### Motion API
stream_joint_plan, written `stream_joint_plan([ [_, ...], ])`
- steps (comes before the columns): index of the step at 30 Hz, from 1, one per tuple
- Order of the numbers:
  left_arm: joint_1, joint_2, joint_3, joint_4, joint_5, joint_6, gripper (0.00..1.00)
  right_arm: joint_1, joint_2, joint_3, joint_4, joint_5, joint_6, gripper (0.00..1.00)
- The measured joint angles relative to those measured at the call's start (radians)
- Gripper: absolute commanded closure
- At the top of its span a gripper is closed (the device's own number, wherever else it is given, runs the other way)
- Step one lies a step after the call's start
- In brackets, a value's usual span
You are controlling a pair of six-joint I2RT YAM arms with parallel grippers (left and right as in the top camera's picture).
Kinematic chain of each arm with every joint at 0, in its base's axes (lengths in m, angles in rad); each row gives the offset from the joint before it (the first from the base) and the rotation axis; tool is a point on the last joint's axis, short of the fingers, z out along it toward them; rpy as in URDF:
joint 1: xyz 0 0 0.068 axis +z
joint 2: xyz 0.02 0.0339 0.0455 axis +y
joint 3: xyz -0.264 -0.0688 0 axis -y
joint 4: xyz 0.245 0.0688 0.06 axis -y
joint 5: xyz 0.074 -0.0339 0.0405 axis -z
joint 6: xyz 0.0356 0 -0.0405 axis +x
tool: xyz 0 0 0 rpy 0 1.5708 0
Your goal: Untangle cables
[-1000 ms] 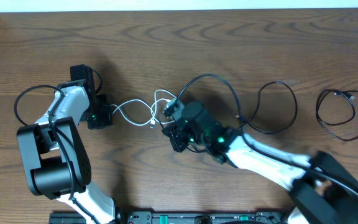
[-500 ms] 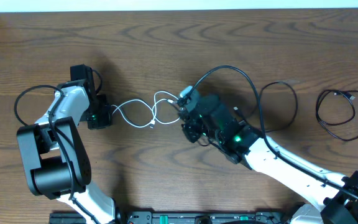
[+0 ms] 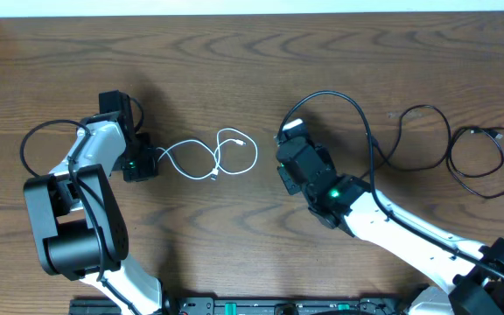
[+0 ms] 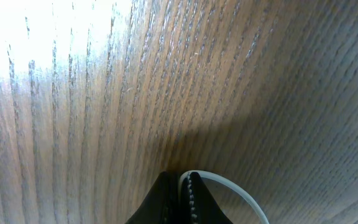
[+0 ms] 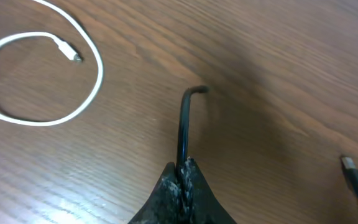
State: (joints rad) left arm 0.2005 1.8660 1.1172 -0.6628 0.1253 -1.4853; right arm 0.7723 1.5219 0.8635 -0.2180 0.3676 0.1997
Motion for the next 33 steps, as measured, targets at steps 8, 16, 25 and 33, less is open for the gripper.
stream_joint_plan([
  [8, 0.0, 0.0, 0.0, 0.0, 0.0, 0.0, 0.92, -0.04, 0.034, 0.0, -0.07, 0.09, 0.006, 0.88],
  [16, 0.0, 0.0, 0.0, 0.0, 0.0, 0.0, 0.92, -0.112, 0.042, 0.0, -0.144, 0.12, 0.025, 0.42],
  [25, 0.0, 0.0, 0.0, 0.0, 0.0, 0.0, 0.92, -0.208, 0.042, 0.0, -0.249, 0.12, 0.098, 0.17],
  [33, 0.0, 0.0, 0.0, 0.0, 0.0, 0.0, 0.92, -0.34, 0.042, 0.0, -0.303, 0.045, 0.14, 0.1],
])
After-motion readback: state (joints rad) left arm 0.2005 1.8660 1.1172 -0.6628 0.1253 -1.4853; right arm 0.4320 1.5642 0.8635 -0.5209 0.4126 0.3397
